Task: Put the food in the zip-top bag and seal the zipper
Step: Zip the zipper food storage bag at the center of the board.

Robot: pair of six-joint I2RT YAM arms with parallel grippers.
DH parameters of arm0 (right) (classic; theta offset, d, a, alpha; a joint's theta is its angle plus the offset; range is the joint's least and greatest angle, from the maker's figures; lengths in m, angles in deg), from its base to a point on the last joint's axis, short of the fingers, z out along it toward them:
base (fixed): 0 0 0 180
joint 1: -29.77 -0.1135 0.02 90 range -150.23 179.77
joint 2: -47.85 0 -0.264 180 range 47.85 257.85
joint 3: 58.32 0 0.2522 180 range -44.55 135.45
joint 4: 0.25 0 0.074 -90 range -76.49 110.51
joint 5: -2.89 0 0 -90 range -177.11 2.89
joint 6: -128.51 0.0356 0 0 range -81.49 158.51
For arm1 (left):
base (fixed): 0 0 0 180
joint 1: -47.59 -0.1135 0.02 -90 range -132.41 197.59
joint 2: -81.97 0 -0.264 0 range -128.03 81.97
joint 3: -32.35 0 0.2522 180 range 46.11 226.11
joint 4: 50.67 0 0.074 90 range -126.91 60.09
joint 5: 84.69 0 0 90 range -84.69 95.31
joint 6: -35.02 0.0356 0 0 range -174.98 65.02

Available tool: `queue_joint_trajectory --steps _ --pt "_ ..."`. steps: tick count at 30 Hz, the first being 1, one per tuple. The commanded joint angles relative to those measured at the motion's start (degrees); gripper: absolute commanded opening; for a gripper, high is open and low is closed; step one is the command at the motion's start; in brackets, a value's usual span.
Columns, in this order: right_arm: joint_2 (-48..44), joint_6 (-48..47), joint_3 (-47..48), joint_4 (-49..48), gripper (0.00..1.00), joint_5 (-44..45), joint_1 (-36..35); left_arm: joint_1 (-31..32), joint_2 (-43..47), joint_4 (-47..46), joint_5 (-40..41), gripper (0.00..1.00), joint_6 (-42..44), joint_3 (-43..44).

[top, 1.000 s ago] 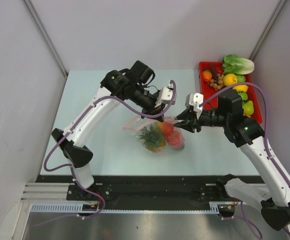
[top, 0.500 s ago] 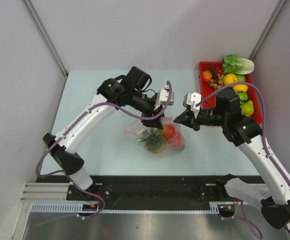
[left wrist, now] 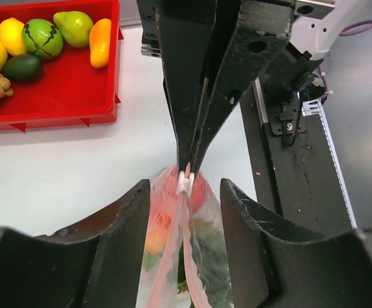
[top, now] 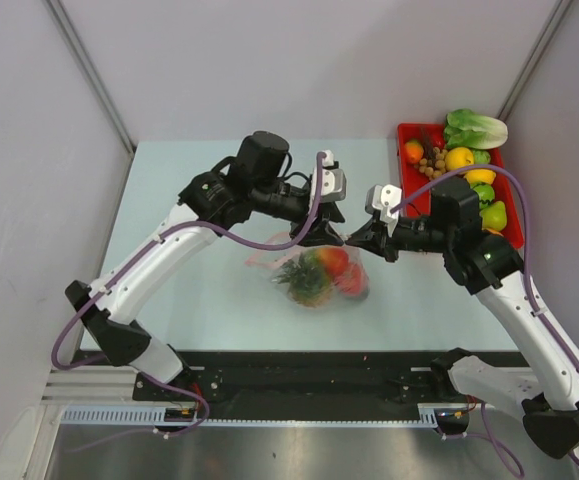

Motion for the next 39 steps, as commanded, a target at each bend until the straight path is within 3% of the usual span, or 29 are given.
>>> queue_joint_trajectory --steps 1,8,13,20,39 --pt "-1.4 0.7 0.8 -3.2 0.0 0.3 -0.8 1.4 -0.6 -3.7 1.3 0.51 -0.1 0.5" --pt "-1.7 1.5 0.8 -4.0 0.0 1.5 -1.3 1.9 -3.0 0.6 0.8 0.4 2.1 3.0" --pt "-1.7 2.2 0.8 -4.0 0.0 2.3 -1.3 1.9 -2.9 3.1 0.7 0.23 2.8 2.0" --pt "-2.5 2.6 0.7 -4.0 0.0 3.3 -0.6 -0.8 -0.2 4.6 0.7 0.09 2.5 -1.2" --pt "-5.2 8.4 0.3 -6.7 0.0 4.4 7.2 -9.4 4.6 13.1 5.6 0.1 8.0 -8.0"
